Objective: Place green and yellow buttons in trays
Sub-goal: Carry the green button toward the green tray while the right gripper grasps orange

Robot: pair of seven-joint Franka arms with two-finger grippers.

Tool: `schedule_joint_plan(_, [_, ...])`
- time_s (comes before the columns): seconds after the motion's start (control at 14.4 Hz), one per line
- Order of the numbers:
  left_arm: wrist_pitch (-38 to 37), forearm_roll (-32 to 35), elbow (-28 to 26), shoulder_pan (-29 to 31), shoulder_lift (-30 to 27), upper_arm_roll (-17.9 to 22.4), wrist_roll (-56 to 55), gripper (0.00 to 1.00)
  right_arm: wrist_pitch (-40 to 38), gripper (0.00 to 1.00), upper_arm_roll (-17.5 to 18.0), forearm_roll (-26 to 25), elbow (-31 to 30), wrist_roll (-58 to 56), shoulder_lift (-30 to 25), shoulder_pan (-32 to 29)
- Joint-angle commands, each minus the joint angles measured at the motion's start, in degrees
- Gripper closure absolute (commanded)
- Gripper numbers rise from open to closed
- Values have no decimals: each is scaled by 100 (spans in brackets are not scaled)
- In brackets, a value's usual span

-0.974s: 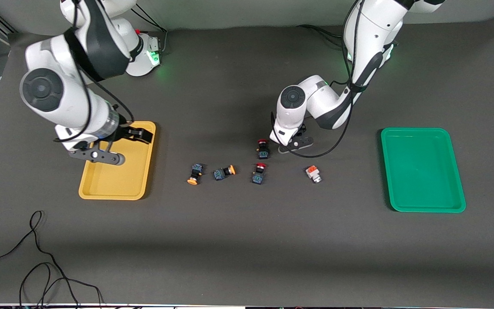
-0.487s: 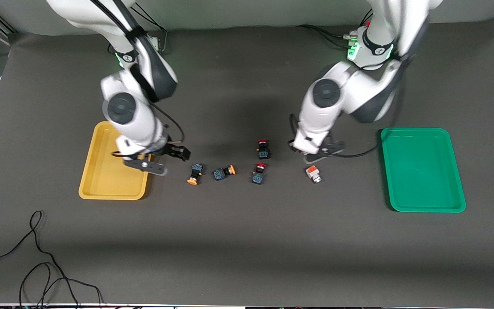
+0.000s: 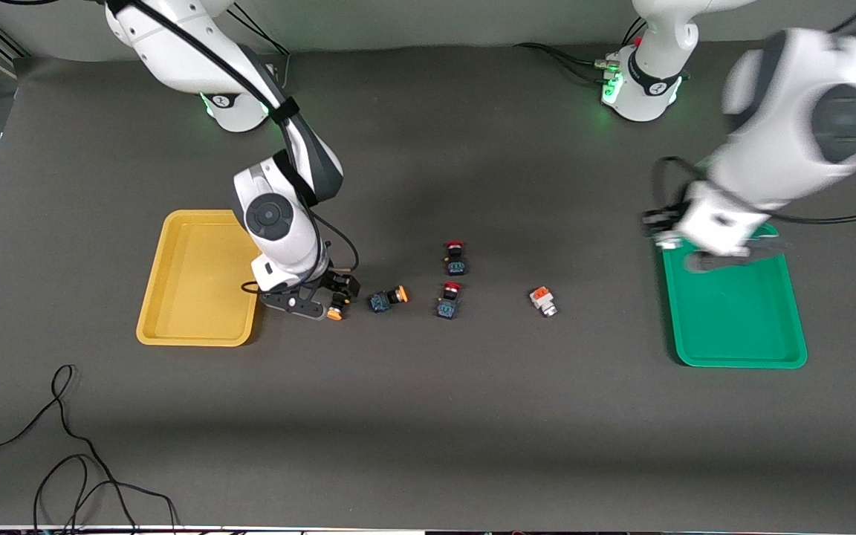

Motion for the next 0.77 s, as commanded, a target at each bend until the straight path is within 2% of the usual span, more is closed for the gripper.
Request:
schedule_joint_plan(0.0, [-6, 265, -95, 872, -51, -61, 1250, 95, 412, 2, -21, 34, 68, 97, 309, -23])
schedule_joint_plan(0.14, [527, 469, -418, 1269, 90, -61, 1875, 95, 580, 2, -21, 34, 85, 106, 512, -23])
schedule_joint_plan(0.28, [1659, 626, -1164, 1385, 300, -61, 1975, 95, 668, 4, -21, 34, 94, 97, 618, -23])
schedule_joint_plan(0.35, [2239, 836, -1516, 1393, 449, -61, 1975, 95, 669, 12, -21, 34, 103, 79, 635, -23])
schedule_joint_plan(0.42, [2819, 917, -1815, 1420, 651, -52, 1966, 95, 669, 54, -21, 34, 103, 18, 653, -23])
schedule_joint_plan(0.49, [3417, 996, -2036, 1507, 940, -35, 1957, 95, 660, 99, -21, 34, 112, 26, 645, -40])
schedule_joint_plan(0.56, [3901, 1092, -2151, 1586, 1274, -35, 1931, 94, 651, 100, -21, 34, 103, 61, 610, -23])
schedule_joint_plan(0.7, [4231, 1216, -2170, 1622, 1732, -26, 1913, 91, 607, 100, -29, 34, 112, 88, 539, -23])
